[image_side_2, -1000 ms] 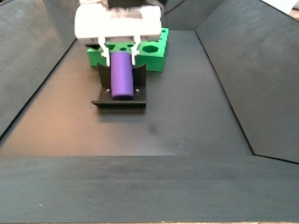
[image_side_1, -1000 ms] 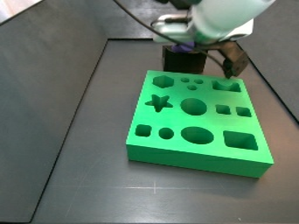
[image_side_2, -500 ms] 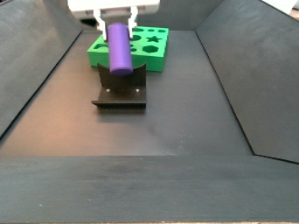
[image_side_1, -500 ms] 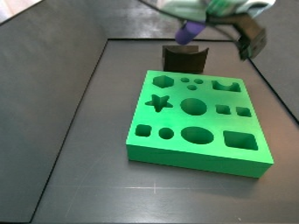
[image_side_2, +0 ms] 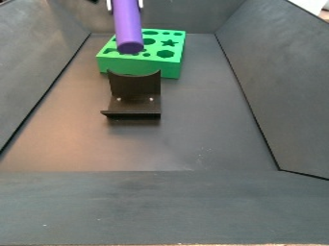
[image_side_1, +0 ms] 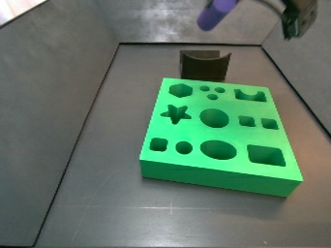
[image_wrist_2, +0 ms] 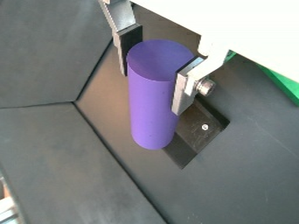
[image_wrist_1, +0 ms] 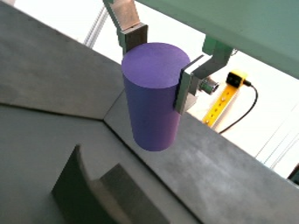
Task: Pick up the round object. Move up. Place the round object on the fixture. Regrasp the round object. Move to above the board. Insert the round object.
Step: Move to above the board.
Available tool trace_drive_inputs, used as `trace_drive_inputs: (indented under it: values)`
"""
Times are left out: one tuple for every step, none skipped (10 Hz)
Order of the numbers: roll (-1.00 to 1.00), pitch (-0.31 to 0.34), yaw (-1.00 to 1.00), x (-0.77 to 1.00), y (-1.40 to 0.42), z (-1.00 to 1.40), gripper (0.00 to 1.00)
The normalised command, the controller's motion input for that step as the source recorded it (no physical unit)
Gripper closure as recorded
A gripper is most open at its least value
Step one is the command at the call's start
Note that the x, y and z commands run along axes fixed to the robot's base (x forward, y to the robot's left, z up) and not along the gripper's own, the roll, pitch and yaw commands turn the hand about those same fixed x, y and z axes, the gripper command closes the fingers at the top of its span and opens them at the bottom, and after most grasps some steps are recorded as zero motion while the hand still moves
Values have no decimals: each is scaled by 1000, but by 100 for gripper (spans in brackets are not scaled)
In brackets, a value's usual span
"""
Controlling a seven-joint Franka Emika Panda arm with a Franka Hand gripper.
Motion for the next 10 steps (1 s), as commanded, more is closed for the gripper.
trace_drive_inputs:
  values:
    - [-1000, -98, -119, -632, -1000, 711, 100]
    - [-1000, -108, -128, -636, -1000, 693, 100]
    - [-1000, -126, -136, -710, -1000, 739, 100]
    - [-1000, -134, -139, -735, -1000, 730, 100]
    - [-1000, -142, -147, -763, -1000, 749, 100]
    - [-1000, -145, -151, -806, -1000, 770, 100]
    - [-1000, -149, -155, -820, -905, 736, 100]
    - [-1000, -154, -158, -629, -621, 535, 100]
    - [-1000, -163, -157, -432, -334, 326, 100]
    - [-1000, -164, -150, -247, -106, 134, 100]
